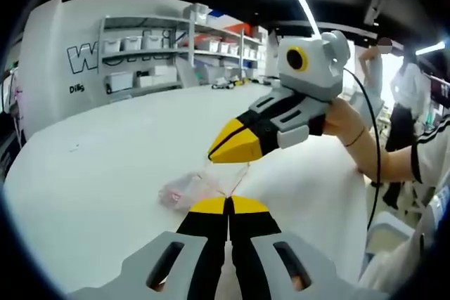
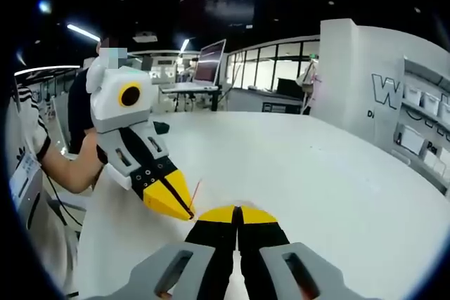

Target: Open the resealable bag by pulling the two sides of the seal apart until the entire bag opening is separated and visibly accessible.

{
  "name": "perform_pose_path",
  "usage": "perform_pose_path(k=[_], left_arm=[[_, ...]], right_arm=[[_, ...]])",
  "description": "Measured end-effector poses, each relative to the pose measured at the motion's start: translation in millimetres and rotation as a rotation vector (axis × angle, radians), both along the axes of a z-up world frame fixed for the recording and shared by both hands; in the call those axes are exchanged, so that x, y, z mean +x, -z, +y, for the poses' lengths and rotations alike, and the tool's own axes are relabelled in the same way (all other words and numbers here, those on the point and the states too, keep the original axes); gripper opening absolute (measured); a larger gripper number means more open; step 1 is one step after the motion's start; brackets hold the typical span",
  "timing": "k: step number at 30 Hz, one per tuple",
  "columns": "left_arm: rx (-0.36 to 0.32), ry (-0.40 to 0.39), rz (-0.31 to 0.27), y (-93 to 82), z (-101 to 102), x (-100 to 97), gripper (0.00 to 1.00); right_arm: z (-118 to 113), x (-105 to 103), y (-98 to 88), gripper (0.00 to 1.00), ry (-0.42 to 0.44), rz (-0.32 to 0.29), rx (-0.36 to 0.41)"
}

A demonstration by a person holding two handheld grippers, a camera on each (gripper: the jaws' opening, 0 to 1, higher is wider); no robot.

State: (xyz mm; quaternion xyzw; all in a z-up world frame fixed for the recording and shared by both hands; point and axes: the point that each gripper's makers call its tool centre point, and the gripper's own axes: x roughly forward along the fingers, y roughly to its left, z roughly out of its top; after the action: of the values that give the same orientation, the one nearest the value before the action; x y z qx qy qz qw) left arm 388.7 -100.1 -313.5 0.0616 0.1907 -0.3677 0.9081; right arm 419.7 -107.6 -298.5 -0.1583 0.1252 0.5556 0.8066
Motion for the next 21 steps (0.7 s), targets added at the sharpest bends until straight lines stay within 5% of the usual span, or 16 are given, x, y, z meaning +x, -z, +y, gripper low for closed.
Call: perform_pose_path(k=[21], left_arm=[[0.044, 0.003, -0.008, 3.8, 0.8, 2.8, 0.01]], right_arm=[[-1.5, 9.6, 3.4, 0.00, 0.027, -0.009, -0.021]])
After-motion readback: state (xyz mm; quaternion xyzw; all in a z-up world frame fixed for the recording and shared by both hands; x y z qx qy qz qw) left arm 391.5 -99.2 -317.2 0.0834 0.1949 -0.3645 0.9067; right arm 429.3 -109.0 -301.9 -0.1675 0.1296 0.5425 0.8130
